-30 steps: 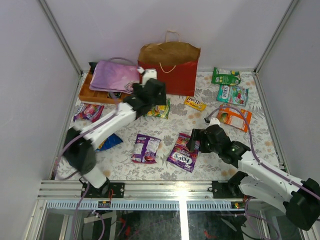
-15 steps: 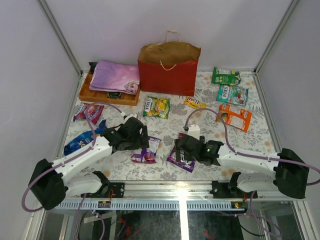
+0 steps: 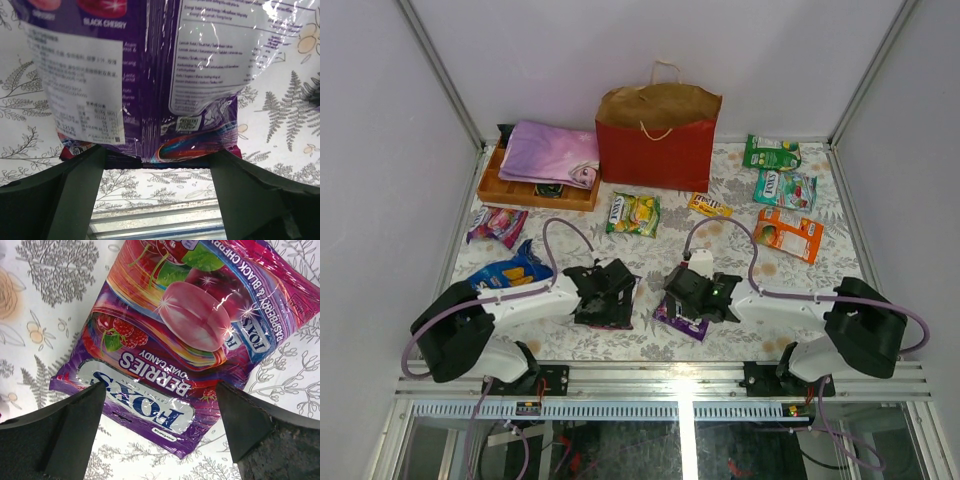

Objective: Take the snacks out of the paper bag
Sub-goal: Adjust the snack at the center of the board.

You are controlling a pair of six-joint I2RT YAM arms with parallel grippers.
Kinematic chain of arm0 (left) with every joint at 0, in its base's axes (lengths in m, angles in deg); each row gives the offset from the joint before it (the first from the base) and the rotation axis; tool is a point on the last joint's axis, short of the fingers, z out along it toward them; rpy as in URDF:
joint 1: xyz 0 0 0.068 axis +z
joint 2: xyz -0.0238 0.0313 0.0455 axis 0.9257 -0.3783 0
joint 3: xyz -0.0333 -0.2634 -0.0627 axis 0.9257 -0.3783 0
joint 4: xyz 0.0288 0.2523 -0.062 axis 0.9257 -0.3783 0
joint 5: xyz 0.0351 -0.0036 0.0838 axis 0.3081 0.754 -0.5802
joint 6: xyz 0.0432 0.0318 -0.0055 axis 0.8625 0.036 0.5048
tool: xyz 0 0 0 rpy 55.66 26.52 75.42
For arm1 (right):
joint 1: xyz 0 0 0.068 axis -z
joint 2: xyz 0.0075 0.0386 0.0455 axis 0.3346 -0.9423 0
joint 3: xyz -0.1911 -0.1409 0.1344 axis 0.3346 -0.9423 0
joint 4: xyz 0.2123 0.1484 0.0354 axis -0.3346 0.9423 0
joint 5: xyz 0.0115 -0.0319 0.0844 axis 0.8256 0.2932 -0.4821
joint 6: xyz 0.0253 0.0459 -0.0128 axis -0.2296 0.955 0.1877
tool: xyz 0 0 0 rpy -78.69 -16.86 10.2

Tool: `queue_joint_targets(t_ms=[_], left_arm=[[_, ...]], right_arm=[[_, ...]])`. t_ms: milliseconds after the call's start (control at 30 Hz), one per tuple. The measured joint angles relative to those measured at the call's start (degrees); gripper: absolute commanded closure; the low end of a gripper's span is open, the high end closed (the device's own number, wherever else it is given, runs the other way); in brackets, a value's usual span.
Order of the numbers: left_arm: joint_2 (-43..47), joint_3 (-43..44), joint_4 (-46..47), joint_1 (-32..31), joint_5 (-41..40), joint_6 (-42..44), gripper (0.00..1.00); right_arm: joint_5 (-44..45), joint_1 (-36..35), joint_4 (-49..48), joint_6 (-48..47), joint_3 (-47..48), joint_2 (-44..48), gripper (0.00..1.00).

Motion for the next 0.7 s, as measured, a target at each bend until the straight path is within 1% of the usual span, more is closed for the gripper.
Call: queue_joint_targets(t_ms=[167, 367, 467, 533, 567, 633, 700], left_arm=[[-4.24, 2.36, 1.14, -0.28, -1.31, 0.15, 0.18], [-12.33, 9.64, 3.39, -0.46, -3.85, 1.14, 0.17], [-15.3, 12.9, 5.55, -0.5, -5.53, 2.08, 0.1], [-15.74, 13.97, 6.62, -0.48, -5.81, 2.84, 0.02], [-15.43, 14.27, 6.8, -0.46, -5.79, 3.23, 0.0], [-13.49, 14.73, 6.93, -0.02, -5.35, 4.28, 0.0], [-8.98, 15.32, 6.36, 0.85, -4.44, 5.44, 0.0]], right_arm=[[0.39, 2.8, -1.6, -1.07, 1.55, -2.95, 0.01], [-0.5, 11.41, -6.47, -4.57, 0.9, -3.91, 0.01], [-0.31, 14.51, -7.1, -6.8, 0.72, -3.72, 0.01], [0.0, 15.1, -6.49, -9.42, 0.72, -2.71, 0.01], [-0.04, 15.13, -6.19, -10.91, 0.72, -1.7, 0.01], [-0.11, 15.13, -5.92, -13.92, 0.72, 1.51, 0.01], [-0.17, 15.13, -6.43, -16.52, 0.74, 6.51, 0.01]])
